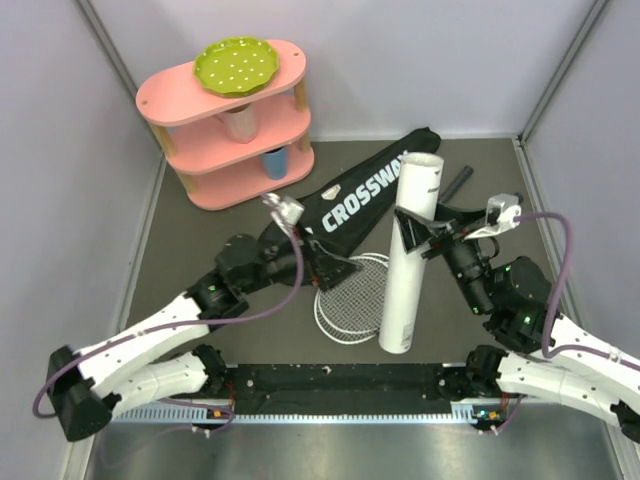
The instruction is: Pack up the badminton gear
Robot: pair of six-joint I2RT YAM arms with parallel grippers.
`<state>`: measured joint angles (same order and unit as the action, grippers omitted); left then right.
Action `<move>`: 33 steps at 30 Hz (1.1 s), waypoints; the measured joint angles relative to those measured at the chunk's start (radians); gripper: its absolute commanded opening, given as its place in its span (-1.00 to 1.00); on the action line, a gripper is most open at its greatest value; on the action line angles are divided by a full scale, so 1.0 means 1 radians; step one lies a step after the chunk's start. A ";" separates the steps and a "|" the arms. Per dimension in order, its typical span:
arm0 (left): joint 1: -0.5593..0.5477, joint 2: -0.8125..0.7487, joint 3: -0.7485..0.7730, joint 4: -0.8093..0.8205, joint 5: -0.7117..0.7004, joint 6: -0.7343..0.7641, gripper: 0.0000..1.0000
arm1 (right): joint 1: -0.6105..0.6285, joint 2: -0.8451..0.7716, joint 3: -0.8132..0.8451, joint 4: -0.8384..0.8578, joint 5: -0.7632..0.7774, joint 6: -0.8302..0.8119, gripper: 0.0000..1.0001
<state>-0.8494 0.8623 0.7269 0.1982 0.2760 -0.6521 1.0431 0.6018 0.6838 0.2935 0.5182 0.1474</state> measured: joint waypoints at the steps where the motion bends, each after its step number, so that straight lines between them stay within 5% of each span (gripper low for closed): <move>1: -0.019 0.041 0.000 0.023 0.001 0.000 0.96 | 0.000 0.023 0.040 -0.013 0.023 0.029 -0.93; 7: -0.143 0.211 0.003 0.105 0.016 0.013 0.96 | -0.003 0.191 0.230 -0.163 0.092 0.149 -0.86; 20: -0.159 0.248 0.027 0.179 0.045 0.022 0.96 | -0.005 0.218 0.193 -0.227 0.064 0.301 -0.97; 27: -0.158 0.325 0.163 0.071 -0.006 0.031 0.55 | -0.005 0.190 0.153 -0.209 0.064 0.366 -0.96; 31: -0.159 0.347 0.186 0.008 -0.031 0.039 0.17 | -0.005 0.185 0.144 -0.211 0.073 0.371 -0.75; 32: -0.159 0.347 0.192 -0.009 -0.034 0.041 0.14 | -0.005 0.182 0.138 -0.211 0.076 0.373 -0.58; 33: -0.160 0.347 0.199 -0.027 -0.037 0.045 0.12 | -0.005 0.179 0.134 -0.209 0.078 0.375 -0.15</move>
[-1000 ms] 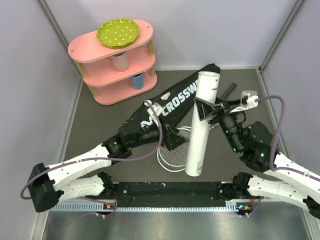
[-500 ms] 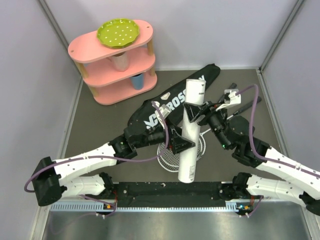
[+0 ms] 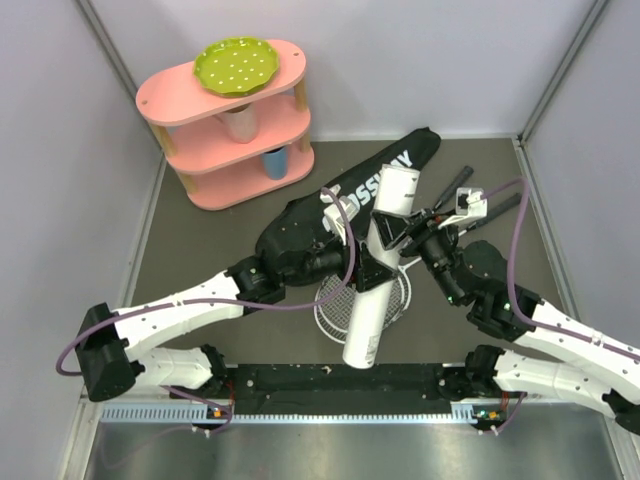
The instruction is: Pack up the badminton gear
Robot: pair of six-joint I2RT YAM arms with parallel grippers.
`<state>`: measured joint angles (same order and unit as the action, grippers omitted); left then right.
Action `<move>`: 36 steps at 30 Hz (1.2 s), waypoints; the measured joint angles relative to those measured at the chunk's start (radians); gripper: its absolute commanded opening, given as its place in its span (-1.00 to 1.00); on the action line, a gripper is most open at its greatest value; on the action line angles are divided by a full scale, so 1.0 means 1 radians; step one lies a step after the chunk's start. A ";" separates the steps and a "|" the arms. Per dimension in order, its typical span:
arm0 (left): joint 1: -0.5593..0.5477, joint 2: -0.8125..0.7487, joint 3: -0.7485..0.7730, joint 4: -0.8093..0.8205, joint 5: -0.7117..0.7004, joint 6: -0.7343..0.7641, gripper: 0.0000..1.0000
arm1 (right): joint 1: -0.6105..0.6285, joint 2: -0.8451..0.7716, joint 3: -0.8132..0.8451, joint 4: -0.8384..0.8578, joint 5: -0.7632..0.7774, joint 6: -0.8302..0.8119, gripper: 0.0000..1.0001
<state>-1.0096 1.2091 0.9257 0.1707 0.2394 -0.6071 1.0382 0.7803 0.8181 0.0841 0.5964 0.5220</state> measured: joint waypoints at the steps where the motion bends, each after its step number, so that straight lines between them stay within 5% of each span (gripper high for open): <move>1: 0.000 0.000 0.009 -0.021 0.000 0.001 0.10 | 0.000 -0.005 -0.006 0.003 0.001 0.004 0.08; 3: 0.000 0.000 0.026 -0.055 0.000 0.013 0.06 | 0.000 -0.017 -0.019 0.014 0.003 0.004 0.49; 6: 0.012 -0.008 0.042 -0.140 -0.015 0.022 0.06 | 0.002 -0.027 -0.028 0.016 0.021 -0.035 0.63; 9: 0.141 -0.035 0.038 -0.323 -0.055 0.016 0.06 | 0.002 -0.052 -0.028 -0.002 0.069 -0.110 0.63; 14: 0.549 -0.127 -0.005 -0.599 -0.091 0.093 0.10 | 0.001 -0.188 -0.119 0.011 0.103 -0.192 0.63; 19: 0.763 -0.127 0.044 -0.822 -0.197 0.267 0.13 | 0.000 -0.338 -0.250 0.043 0.108 -0.214 0.61; 30: 0.867 0.292 0.140 -0.886 -0.656 0.491 0.19 | 0.000 -0.437 -0.287 -0.055 -0.036 -0.139 0.54; 36: 0.929 0.453 0.167 -0.843 -0.711 0.667 0.35 | 0.000 -0.506 -0.290 -0.137 -0.122 -0.091 0.53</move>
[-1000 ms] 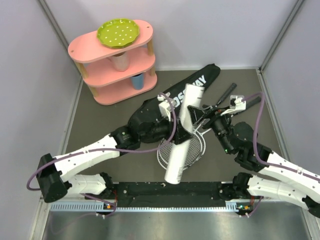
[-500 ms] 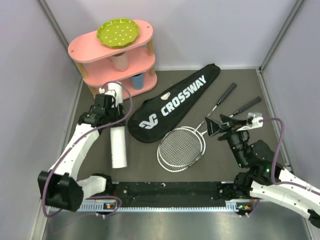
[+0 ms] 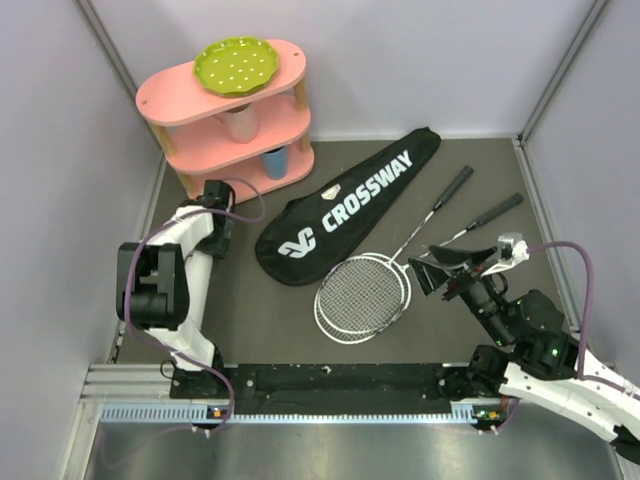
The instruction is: Pack up the badminton gear
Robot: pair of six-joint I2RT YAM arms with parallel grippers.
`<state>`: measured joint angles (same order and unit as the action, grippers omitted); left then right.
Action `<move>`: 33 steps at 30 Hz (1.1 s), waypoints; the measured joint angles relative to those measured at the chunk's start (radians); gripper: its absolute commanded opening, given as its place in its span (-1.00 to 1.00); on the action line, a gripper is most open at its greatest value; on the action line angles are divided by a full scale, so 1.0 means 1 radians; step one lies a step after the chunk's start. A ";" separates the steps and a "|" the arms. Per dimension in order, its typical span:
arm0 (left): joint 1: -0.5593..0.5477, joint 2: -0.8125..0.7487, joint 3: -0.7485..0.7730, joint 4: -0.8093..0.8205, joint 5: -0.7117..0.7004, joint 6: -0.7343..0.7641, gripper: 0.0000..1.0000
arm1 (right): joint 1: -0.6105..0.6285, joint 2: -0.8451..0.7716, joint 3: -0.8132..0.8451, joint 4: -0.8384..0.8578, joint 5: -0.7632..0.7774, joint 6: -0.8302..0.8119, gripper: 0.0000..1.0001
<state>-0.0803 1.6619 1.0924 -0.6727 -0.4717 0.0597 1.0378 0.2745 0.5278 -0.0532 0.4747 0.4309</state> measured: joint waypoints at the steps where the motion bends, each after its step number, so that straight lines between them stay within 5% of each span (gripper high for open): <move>1: 0.026 0.016 0.002 0.003 0.006 0.024 0.36 | 0.000 -0.019 -0.005 -0.009 -0.010 0.001 0.53; 7: 0.150 0.051 0.005 0.021 0.040 0.105 0.46 | 0.000 -0.124 -0.011 -0.091 -0.038 -0.012 0.53; 19: 0.151 0.077 -0.045 0.074 0.029 0.201 0.68 | 0.000 -0.267 -0.011 -0.263 -0.055 -0.029 0.54; 24: 0.150 0.077 -0.040 0.071 0.011 0.200 0.98 | 0.000 -0.267 -0.011 -0.307 -0.061 -0.037 0.53; 33: 0.151 0.066 -0.034 0.056 0.020 0.178 0.91 | 0.000 -0.267 -0.011 -0.315 -0.101 -0.035 0.50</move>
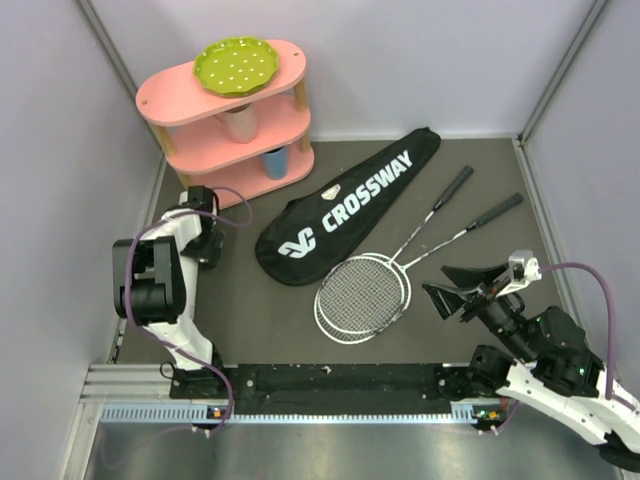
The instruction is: Pack up the badminton gear
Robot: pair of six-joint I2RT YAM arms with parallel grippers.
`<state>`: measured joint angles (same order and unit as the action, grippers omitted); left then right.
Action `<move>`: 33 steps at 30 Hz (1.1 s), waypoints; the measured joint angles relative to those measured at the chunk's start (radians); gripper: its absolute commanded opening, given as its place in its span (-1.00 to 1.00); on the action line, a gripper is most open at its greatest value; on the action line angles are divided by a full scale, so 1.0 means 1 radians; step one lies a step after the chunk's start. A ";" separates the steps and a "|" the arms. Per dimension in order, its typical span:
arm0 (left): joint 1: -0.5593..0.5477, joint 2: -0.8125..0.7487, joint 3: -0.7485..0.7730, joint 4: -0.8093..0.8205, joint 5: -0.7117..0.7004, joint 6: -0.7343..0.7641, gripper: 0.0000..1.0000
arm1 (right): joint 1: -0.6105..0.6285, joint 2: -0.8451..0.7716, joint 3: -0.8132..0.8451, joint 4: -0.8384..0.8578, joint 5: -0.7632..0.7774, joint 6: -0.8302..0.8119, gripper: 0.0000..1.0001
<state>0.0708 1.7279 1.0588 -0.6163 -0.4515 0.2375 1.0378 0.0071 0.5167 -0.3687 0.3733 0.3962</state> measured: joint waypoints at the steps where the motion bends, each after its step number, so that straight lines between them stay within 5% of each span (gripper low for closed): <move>1: 0.000 -0.003 0.000 -0.002 0.010 -0.002 0.82 | 0.000 0.000 0.000 0.000 -0.005 0.002 0.50; 8: 0.000 -0.022 -0.021 -0.015 0.030 -0.021 0.32 | 0.000 0.000 0.001 0.000 -0.032 0.025 0.48; 12: -0.004 -0.100 -0.101 -0.012 0.007 -0.025 0.25 | 0.000 0.000 0.001 0.000 -0.042 0.035 0.47; 18: -0.010 -0.225 -0.196 0.002 -0.028 -0.006 0.36 | 0.000 0.000 0.001 0.001 -0.064 0.045 0.47; 25: -0.026 -0.202 -0.198 0.018 -0.035 0.001 0.68 | 0.000 0.000 0.001 0.001 -0.076 0.045 0.47; 33: -0.031 -0.193 -0.198 0.026 -0.046 0.001 0.80 | 0.000 0.000 0.000 0.004 -0.077 0.044 0.47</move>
<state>0.0395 1.5345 0.8608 -0.5907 -0.4973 0.2386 1.0378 0.0071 0.5171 -0.3649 0.2958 0.4400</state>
